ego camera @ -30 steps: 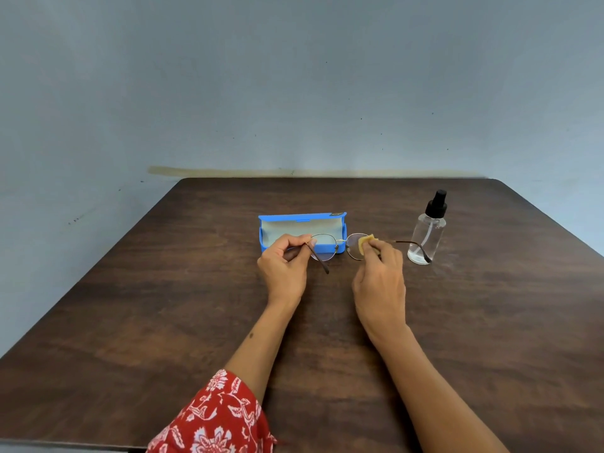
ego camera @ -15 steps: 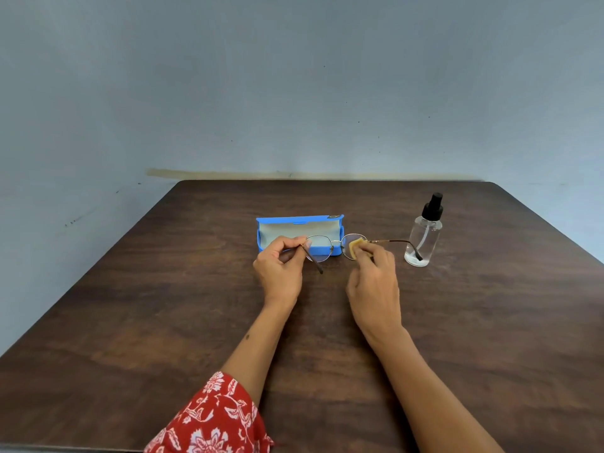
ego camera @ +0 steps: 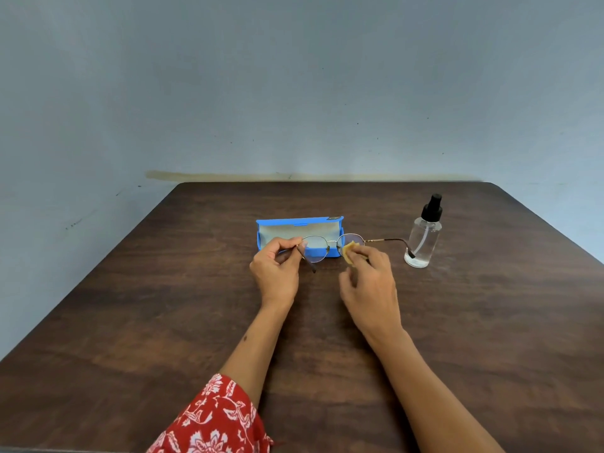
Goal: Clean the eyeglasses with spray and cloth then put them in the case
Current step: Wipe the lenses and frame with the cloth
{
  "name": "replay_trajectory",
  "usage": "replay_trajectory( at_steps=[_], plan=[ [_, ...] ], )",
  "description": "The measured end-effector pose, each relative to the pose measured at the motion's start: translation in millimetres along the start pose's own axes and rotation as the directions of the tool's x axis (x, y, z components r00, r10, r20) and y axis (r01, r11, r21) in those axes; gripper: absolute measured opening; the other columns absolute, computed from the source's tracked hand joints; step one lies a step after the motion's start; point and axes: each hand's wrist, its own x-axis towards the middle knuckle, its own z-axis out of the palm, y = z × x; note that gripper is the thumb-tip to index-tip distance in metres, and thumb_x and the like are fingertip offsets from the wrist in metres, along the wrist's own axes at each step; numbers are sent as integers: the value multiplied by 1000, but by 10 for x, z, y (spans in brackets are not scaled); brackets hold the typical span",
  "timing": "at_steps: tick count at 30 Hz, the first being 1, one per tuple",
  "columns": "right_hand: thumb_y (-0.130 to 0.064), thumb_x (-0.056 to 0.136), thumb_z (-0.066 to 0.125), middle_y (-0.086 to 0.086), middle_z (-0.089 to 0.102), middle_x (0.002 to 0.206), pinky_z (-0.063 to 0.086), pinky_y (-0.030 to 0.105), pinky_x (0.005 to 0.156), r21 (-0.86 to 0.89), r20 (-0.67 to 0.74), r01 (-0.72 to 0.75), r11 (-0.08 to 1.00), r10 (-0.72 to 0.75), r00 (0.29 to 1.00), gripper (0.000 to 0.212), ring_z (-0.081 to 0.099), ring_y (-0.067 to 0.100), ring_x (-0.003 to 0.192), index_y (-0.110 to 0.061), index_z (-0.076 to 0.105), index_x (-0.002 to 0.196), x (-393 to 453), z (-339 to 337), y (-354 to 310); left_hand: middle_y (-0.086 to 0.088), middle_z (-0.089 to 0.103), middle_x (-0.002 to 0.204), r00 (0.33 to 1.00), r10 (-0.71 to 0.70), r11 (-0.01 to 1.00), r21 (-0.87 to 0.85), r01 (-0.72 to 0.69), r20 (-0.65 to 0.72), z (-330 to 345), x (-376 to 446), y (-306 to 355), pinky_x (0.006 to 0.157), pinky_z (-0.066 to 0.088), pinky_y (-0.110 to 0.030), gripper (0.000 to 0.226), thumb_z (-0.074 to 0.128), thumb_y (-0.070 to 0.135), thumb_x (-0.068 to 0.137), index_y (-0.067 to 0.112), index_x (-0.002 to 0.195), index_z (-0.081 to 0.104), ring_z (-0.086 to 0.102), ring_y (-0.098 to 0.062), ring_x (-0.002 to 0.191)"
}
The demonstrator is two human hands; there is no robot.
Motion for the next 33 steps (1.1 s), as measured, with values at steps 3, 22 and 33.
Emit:
replay_trajectory(
  at_steps=[3,22,33],
  plan=[
    [7,77,62,11,61,110,40,20,77,-15,-55,-84,996,83,995,32,54,26,104,1,68,108,23,-46,52,-1,72,85,1000,-1,1000,11,2,-6,-2,3,18,78,55,-18,11,74,3,77,14,78,70,69,1,78],
    [11,70,64,12,63,109,51,30,75,-26,17,50,998,-49,999,39,58,30,102,3,67,108,-2,20,18,1,71,85,1000,28,999,28,-28,-12,-13,9,13,79,55,-19,11,73,4,77,14,79,69,69,-7,85],
    [10,73,62,11,62,112,46,25,78,-29,-5,15,999,-15,1000,39,56,28,105,2,66,111,1,-6,51,3,71,82,999,29,999,15,-29,-20,-4,-6,22,79,56,-20,18,74,4,76,19,73,68,70,-5,81]
  ],
)
